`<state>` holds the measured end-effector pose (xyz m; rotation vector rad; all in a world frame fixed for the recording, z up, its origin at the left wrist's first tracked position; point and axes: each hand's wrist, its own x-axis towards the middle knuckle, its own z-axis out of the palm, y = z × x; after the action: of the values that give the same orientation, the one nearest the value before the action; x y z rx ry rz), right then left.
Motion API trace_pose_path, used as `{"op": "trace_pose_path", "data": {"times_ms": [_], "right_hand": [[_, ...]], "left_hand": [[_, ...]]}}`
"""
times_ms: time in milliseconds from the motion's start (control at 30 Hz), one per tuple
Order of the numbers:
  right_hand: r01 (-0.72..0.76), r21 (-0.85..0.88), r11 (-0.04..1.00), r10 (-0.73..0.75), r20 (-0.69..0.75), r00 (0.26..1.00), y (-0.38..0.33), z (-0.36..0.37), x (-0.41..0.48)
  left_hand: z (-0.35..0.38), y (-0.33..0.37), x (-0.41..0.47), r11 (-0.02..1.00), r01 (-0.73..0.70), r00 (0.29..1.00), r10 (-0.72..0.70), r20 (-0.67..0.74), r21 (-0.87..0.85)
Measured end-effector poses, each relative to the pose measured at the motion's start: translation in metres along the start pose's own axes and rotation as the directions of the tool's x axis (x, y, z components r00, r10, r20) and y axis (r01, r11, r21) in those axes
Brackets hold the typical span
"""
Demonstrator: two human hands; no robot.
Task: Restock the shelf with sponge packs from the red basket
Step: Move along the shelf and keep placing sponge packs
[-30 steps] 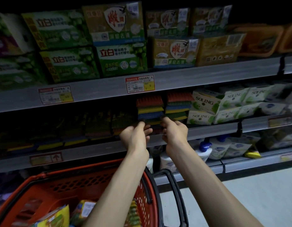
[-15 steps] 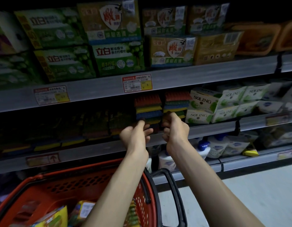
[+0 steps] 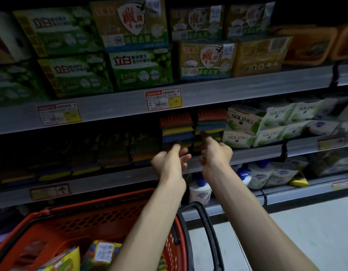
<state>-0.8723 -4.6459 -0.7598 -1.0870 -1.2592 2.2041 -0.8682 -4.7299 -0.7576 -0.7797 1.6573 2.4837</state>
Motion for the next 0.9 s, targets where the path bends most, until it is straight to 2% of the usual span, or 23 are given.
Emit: {"op": "trace_pose_path", "data": {"times_ms": [167, 533, 900], "right_hand": [[0.006, -0.039, 0.999, -0.006, -0.007, 1.000, -0.001, -0.001, 0.000], [0.131, -0.137, 0.982, -0.116, 0.112, 0.987, -0.003, -0.004, 0.001], [0.191, -0.205, 0.960, -0.169, 0.120, 0.978, 0.000, -0.009, 0.010]], "left_hand": [[0.004, -0.003, 0.001, 1.000, 0.012, 1.000, -0.011, 0.025, -0.022], [0.007, 0.003, -0.001, 0.997, 0.041, 0.998, -0.039, 0.046, -0.064], [0.006, 0.003, -0.002, 1.000, 0.021, 0.998, -0.022, 0.063, 0.003]]}}
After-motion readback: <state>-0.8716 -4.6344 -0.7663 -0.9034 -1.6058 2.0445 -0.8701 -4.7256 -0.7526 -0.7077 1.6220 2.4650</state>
